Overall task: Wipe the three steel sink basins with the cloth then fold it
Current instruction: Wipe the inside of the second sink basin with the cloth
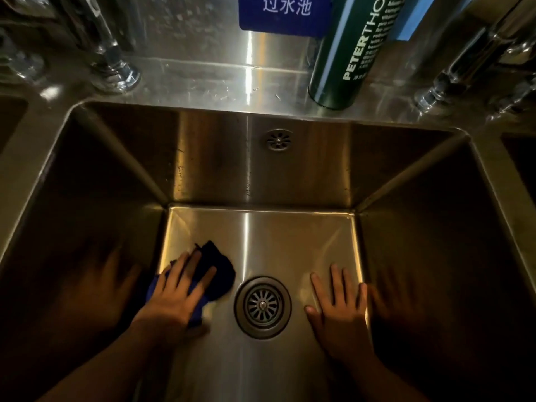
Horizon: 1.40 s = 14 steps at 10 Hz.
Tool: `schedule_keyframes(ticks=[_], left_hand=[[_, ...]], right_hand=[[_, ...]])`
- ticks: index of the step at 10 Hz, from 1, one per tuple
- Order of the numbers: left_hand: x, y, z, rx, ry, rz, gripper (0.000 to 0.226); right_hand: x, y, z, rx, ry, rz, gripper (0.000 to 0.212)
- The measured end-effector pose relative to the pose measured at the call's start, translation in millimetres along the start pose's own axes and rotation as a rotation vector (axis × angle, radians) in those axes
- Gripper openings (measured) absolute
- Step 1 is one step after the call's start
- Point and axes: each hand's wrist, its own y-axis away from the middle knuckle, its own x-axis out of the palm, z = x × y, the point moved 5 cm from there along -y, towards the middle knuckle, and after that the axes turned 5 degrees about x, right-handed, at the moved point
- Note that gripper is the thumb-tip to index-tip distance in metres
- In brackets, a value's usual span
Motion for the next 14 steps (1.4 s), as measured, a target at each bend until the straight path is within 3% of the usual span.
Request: schedule_keyframes(ticks=[2, 3, 4, 5, 6, 8, 11, 12, 13, 14], left_hand=[[18, 47, -30, 0.209, -0.096, 0.021, 0.107], [22, 64, -41, 0.266, -0.167, -0.014, 0.061], [20, 61, -40, 0.261, -0.167, -0.078, 0.06], [24, 49, -32, 0.221, -0.106, -0.05, 0.089], [12, 23, -15, 0.107, -0.032, -0.105, 0.078], [-1, -56, 56, -0.259, 0.098, -0.058, 0.091], [-10, -30, 29, -0.345, 0.049, -0.03, 0.083], [-7, 8, -12, -0.264, 0.054, 0.117, 0.052], [-10, 35, -46, -0.054, 0.131, -0.027, 0.051], [-53, 51, -18, 0.298, -0.251, -0.241, 0.069]], right_hand=[[-5, 0, 2, 0.019, 0.011, 0.029, 0.065], [-7, 0, 3, 0.032, 0.002, 0.04, 0.067], [-9, -1, 4, 0.037, -0.001, 0.036, 0.067], [-11, -1, 5, 0.039, 0.004, 0.045, 0.066], [-10, -1, 4, 0.046, 0.013, 0.077, 0.067], [-5, -2, 3, 0.036, 0.02, 0.065, 0.068], [-17, 1, 5, 0.046, 0.003, 0.121, 0.062], [-38, 3, 9, 0.048, -0.027, 0.13, 0.06], [-57, 5, 9, 0.083, -0.046, 0.123, 0.056], [-69, 7, 5, 0.106, -0.072, 0.174, 0.059]])
